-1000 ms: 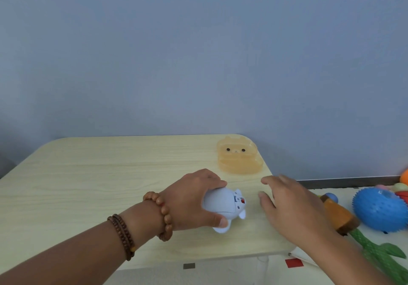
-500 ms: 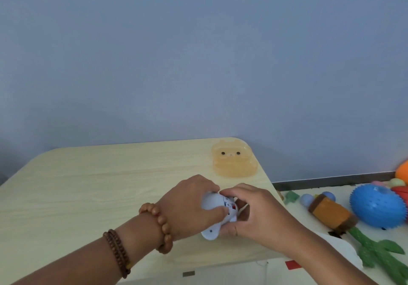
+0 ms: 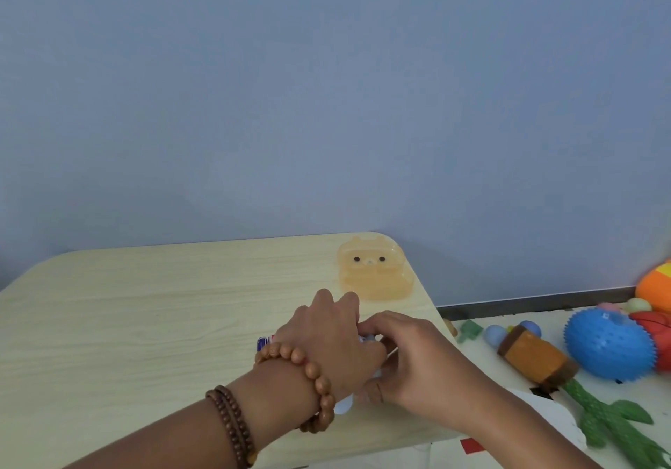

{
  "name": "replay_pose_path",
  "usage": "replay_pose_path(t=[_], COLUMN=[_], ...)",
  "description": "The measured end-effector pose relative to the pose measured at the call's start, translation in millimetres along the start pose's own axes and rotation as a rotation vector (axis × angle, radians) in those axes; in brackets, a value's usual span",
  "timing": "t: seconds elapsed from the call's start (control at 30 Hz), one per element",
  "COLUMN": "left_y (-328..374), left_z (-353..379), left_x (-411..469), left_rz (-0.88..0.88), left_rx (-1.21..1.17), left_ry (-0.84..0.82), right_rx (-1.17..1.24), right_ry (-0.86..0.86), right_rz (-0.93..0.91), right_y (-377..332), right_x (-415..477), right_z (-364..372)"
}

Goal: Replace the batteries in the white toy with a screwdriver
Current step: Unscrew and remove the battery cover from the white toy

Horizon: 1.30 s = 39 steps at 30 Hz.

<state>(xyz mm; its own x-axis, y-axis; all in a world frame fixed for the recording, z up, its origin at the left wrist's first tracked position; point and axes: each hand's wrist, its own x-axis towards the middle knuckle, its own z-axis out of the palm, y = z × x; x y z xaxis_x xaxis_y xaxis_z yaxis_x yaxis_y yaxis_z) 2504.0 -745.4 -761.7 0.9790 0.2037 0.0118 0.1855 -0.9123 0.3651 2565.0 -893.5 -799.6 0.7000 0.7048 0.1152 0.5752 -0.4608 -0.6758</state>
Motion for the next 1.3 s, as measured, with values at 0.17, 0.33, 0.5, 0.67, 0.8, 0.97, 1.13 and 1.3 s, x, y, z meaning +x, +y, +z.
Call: replay_pose_path(t=[0.17,0.33,0.5,0.67,0.8,0.97,1.13,1.3], left_y=[5.2,8.7,4.3,3.7,3.8,1.9,4.5,8.1], left_z=[-2.6,-2.1,-1.4,-1.9,0.6,5.7,6.2,8.5], left_x=[-0.5,0.3,0.2,-1.1,-2.9,-6.9,-6.3,-4.5], left_rz=[-0.026,-0.045,-0.039,-0.030,-0.008,0.016,0.000,-0.003], left_rx=[0.020,0.008,-0.039,-0.040,-0.020,-0.020,-0.023,-0.005], left_ry=[0.004,0.006,0.009,0.020,0.046,0.072,0.074,0.093], right_rx=[-0.011,-0.021,-0.041,-0.063,-0.067,-0.097,-0.096,-0.103], right_ry=[0.001,0.007,0.012,0.017,0.018,0.031,0.035,0.049], right_rz=[0.014,0.046,0.057,0.041,0.042,0.051,0.043,0.036], right_y=[-2.2,-3.3,-4.0,-6.9,-7.3,-8.0,-7.8,-8.4], right_x=[-0.5,0.2,-0.8,-2.6,-3.9,-5.6,-6.5,-6.8], right_z=[-0.6,-1.4,-1.3,-1.9,-1.5,-1.6,-0.4,0.5])
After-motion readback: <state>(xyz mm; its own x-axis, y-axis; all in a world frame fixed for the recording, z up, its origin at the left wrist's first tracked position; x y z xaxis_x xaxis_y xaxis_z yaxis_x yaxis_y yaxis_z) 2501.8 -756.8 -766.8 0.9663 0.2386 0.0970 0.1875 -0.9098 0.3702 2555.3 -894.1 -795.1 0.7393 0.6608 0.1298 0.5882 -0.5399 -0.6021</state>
